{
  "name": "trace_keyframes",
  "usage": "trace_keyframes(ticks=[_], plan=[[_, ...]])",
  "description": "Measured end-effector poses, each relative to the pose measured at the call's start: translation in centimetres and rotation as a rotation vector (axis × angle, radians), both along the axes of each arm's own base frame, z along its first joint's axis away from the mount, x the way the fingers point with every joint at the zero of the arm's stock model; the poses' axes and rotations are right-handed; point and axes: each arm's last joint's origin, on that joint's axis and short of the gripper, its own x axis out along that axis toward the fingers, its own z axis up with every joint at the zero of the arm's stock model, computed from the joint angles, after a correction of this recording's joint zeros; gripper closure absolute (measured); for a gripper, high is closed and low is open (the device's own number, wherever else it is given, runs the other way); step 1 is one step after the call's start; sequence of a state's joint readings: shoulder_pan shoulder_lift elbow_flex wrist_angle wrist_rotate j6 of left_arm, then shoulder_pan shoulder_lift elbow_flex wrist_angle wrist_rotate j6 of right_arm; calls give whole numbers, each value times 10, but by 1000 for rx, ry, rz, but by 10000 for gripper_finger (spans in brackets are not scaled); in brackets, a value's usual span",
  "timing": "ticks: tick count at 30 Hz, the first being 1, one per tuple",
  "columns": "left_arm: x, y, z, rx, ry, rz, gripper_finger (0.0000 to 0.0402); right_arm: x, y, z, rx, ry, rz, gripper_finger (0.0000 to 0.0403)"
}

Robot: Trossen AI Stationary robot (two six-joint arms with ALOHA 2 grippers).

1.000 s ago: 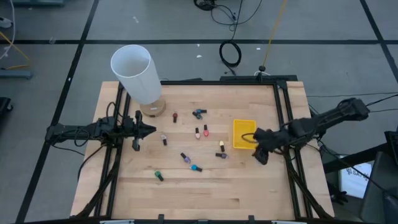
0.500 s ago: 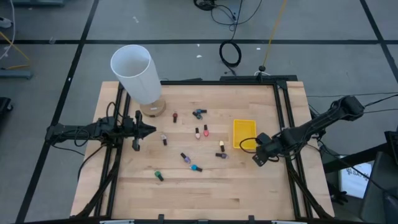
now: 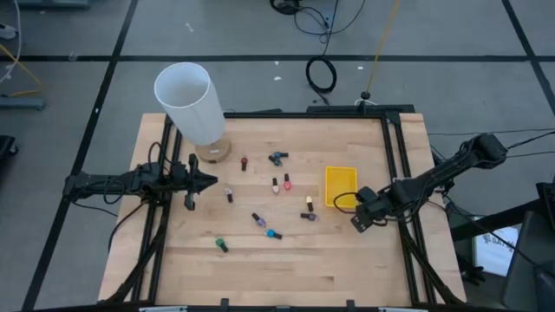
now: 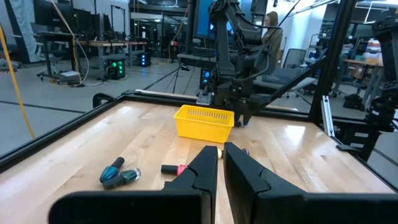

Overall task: Pick & Place Nail Polish
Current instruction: Put the light blue nail polish into the yellow bin

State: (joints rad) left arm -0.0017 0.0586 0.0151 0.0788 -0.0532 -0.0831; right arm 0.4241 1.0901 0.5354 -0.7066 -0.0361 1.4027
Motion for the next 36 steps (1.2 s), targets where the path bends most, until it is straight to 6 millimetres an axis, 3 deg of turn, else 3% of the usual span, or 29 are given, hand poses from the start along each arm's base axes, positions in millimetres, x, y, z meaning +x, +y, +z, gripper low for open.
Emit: trace_keyframes(ticks=[7, 20, 36], plan=[[0, 0, 0, 0, 0, 0, 376, -3, 6, -1, 17, 8, 32, 245], [0, 0, 0, 0, 0, 0, 376, -18, 5, -32, 9, -20, 42, 274], [0, 0, 0, 0, 0, 0, 376, -21, 4, -34, 15, 3, 63, 295]])
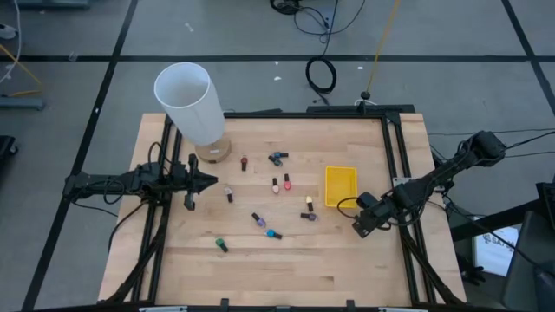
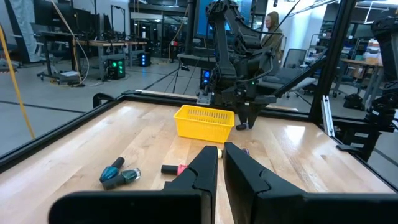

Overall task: Pick & Place Nail Polish
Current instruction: Put the light blue nail polish into the yellow bin

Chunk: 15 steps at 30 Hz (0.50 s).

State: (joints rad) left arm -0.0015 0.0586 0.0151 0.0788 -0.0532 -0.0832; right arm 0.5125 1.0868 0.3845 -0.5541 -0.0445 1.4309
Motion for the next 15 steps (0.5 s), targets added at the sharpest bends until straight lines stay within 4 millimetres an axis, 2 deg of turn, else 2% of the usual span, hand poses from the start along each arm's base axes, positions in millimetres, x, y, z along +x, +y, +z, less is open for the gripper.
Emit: trace_keyframes(ticks=[15], plan=[[0, 0, 0, 0, 0, 0, 376, -1, 1, 22, 123, -203, 106, 296]])
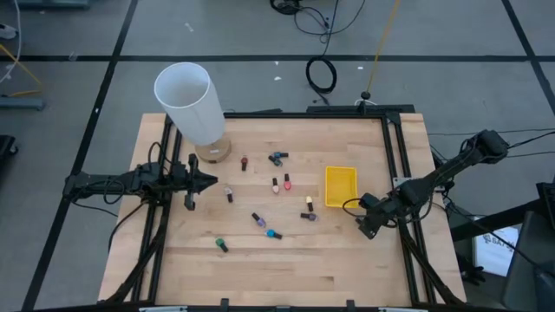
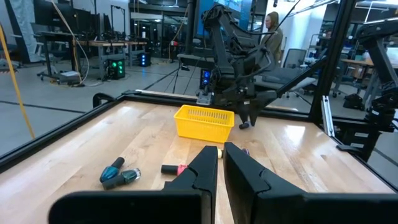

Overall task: Pick & Place Nail Polish
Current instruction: Put the light blue nail polish into the yellow bin

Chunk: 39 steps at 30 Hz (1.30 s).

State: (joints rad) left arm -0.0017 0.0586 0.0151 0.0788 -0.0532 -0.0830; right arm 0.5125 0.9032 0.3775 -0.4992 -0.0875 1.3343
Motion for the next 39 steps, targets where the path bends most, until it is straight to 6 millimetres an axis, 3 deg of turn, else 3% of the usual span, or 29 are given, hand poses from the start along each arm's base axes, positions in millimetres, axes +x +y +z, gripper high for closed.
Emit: trace_keyframes(ticks=[20, 24, 28, 32, 36, 39], plan=[[0, 0, 0, 0, 1, 0, 376, 5, 1, 18, -11, -258, 96, 350], [0, 0, 0, 0, 0, 1, 376, 20, 7, 34, -125, -571, 177, 343], [0, 0, 0, 0, 0, 1, 376, 33, 21, 70, -243, -1060, 332, 345], [0, 0, 0, 0, 0, 1, 376, 32, 33, 105, -429, -1510, 479, 350], [0, 0, 0, 0, 0, 1, 376, 35, 48, 132, -645, -1617, 628, 334], [0, 0, 0, 0, 0, 1, 376, 42, 64, 155, -741, -1630, 742, 295]])
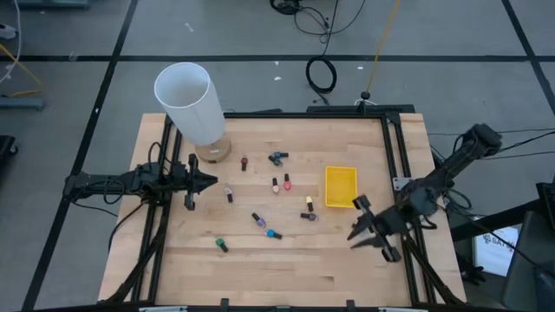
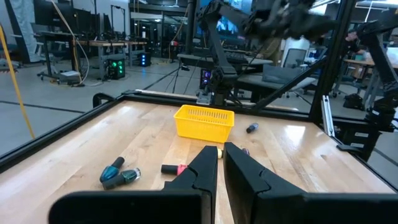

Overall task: Pick & Place Nail Polish
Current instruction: Put the light blue nail polish into the yellow bin

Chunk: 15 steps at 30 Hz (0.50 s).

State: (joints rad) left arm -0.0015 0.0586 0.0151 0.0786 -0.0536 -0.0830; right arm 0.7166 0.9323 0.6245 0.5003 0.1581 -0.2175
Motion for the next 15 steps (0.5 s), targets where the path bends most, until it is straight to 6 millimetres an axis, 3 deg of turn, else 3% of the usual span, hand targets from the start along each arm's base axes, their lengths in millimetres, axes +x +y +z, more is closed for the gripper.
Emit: trace_keyframes(ticks=[3, 6, 10, 15], plan=[[0, 0, 0, 0, 0, 0, 376, 10, 19, 18, -89, 17, 17, 238], [0, 0, 0, 0, 0, 0, 376, 25, 33, 26, -154, 147, -126, 178], [0, 0, 0, 0, 0, 0, 376, 42, 34, 21, -225, 487, -429, 122], [0, 0, 0, 0, 0, 0, 376, 47, 23, 0, -144, 989, -637, 111]])
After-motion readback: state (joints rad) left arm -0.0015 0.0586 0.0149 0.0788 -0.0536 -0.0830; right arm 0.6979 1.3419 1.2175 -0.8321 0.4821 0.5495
